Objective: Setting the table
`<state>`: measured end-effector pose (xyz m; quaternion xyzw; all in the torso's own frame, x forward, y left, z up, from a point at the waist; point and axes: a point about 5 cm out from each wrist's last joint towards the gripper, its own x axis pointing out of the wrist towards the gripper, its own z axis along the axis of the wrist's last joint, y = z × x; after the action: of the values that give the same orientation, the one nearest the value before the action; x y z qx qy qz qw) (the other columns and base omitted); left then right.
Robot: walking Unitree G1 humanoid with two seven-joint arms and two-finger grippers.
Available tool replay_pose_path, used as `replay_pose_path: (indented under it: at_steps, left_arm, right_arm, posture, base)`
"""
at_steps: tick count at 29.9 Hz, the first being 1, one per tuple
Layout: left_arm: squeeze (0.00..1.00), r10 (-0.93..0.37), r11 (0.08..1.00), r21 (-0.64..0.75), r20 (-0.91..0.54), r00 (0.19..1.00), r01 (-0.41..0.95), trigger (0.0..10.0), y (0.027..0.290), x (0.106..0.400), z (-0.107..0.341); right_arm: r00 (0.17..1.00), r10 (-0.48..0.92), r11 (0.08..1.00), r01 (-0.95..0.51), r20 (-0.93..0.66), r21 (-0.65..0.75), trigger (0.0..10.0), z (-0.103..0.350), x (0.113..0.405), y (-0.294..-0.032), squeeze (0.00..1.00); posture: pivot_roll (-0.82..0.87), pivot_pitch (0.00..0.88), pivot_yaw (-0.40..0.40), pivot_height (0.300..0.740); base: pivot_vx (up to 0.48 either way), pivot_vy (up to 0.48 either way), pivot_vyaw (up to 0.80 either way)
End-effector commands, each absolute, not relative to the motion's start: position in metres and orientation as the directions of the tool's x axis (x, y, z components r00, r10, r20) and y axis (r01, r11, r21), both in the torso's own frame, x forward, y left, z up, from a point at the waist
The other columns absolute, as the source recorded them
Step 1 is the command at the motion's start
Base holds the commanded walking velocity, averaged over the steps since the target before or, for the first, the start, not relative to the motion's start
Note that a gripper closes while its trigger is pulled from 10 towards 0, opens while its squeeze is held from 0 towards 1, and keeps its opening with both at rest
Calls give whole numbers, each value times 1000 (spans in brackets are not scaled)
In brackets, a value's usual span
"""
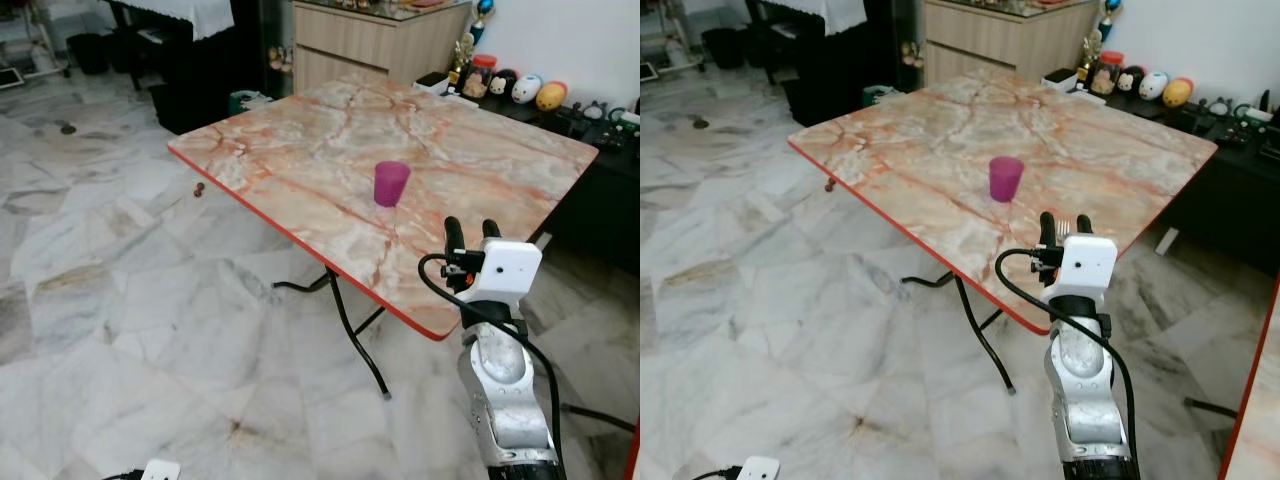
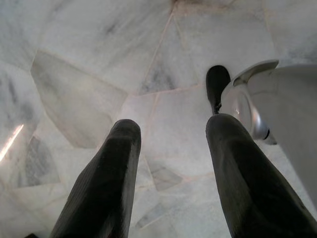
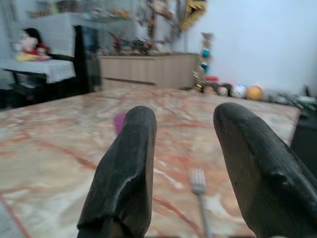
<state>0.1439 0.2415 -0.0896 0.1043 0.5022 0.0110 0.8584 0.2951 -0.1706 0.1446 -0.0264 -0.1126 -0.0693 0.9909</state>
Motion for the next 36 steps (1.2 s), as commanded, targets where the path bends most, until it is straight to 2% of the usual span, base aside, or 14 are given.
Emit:
replay_pose_path:
  at_steps: [1,15,21,36]
  left_arm:
    - [0,127,980,185,-862,491,72,10000,242,143,-90]
    - [0,130,980,187,-862,490,68,10000,242,143,-90]
    - [0,130,980,186,-861,492,66,10000,242,143,-90]
    - [0,129,982,178,-864,487,56,10000,243,143,-90]
  right_arm:
    - [967,-150,987,159,206,-30,10000,142,295,-174,0]
    - [959,-227,972,233,168,-20,10000,139,297,-187,0]
    - [962,-213,976,218,171,-6,10000,139,298,-185,0]
    - [966,-188,980,196,178,-26,10000,140,297,-181,0]
  posture:
    - [51,0,-32,728]
    - [51,0,-33,728]
    - [53,0,-33,728]
    - [51,0,-29,728]
  base:
    - [0,0,0]
    - [0,0,0]
    - [0,0,-731]
    - [0,0,0]
